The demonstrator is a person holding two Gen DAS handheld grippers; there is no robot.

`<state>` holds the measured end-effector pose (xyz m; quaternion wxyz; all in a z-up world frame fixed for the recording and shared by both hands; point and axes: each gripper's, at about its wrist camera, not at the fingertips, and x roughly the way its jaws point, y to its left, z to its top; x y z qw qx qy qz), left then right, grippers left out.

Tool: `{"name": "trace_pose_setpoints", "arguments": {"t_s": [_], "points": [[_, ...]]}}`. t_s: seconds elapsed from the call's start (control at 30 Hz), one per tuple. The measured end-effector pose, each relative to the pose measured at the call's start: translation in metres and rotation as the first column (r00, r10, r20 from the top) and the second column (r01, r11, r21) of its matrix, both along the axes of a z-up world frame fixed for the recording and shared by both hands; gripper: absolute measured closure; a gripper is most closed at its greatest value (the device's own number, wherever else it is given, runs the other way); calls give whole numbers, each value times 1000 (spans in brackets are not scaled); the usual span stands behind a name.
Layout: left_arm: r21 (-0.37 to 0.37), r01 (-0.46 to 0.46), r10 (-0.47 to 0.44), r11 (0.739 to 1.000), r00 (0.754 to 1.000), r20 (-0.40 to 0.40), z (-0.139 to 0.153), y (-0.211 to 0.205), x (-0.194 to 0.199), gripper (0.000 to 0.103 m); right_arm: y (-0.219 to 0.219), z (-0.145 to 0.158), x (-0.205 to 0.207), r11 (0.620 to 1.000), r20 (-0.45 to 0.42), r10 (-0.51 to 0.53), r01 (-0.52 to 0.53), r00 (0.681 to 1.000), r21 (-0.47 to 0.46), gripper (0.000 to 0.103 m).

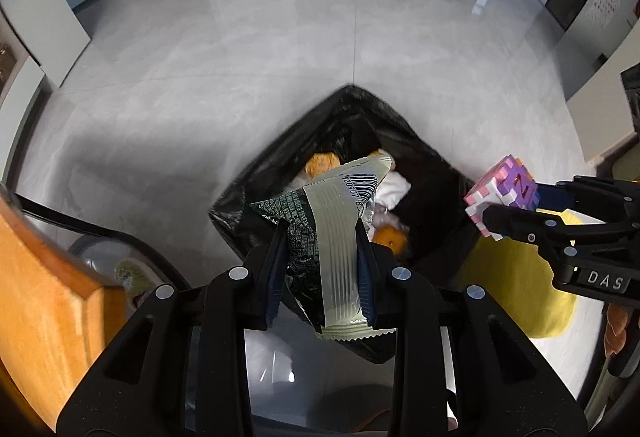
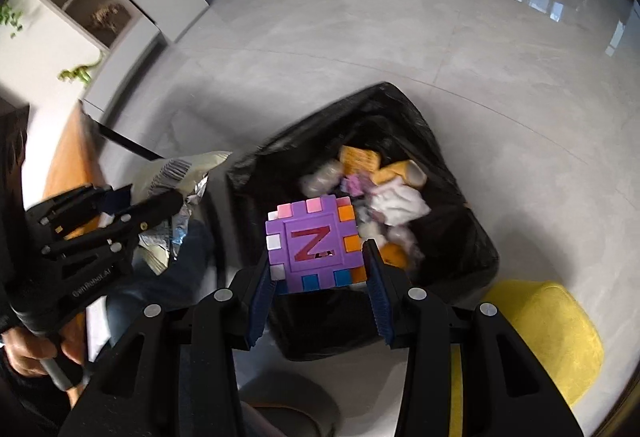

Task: Collect trash
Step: 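Carry the green wrapper and purple cube to the bin and open both tools, then move both open tools back over the empty table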

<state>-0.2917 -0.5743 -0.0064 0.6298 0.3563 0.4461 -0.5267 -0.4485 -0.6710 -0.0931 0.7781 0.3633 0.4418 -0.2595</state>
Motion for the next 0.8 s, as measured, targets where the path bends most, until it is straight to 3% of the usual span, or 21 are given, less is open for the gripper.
{"name": "trace_pose_setpoints", "arguments": {"t_s": [0.03,0.07,0.1,0.13,0.17,0.23,0.8], "points": [[10,1,-1,1000,1000,-4,-5,-2,0,71,-2,-3,0,1000,-23,-13,12,1000,-15,43],[27,5,-5,1000,1000,-2,-10,-6,0,60,-4,-3,-1,999,-33,-29,28,999,-33,36],[36,4,-4,999,1000,15,-11,-14,-3,29,-6,-2,-2,998,-40,-45,42,998,-56,30],[30,-5,4,1000,999,45,-11,-16,-2,12,-7,-2,-2,997,-41,-46,43,998,-65,30],[9,-15,14,1000,997,72,-8,-13,-5,6,-9,-1,-2,997,-34,-48,46,998,-67,30],[-28,-23,26,999,995,101,1,-12,-5,6,-12,0,-4,997,-21,-54,53,998,-60,30],[-91,-66,70,994,997,42,20,-5,9,6,-3,26,16,996,17,-12,13,1000,-87,30]]}}
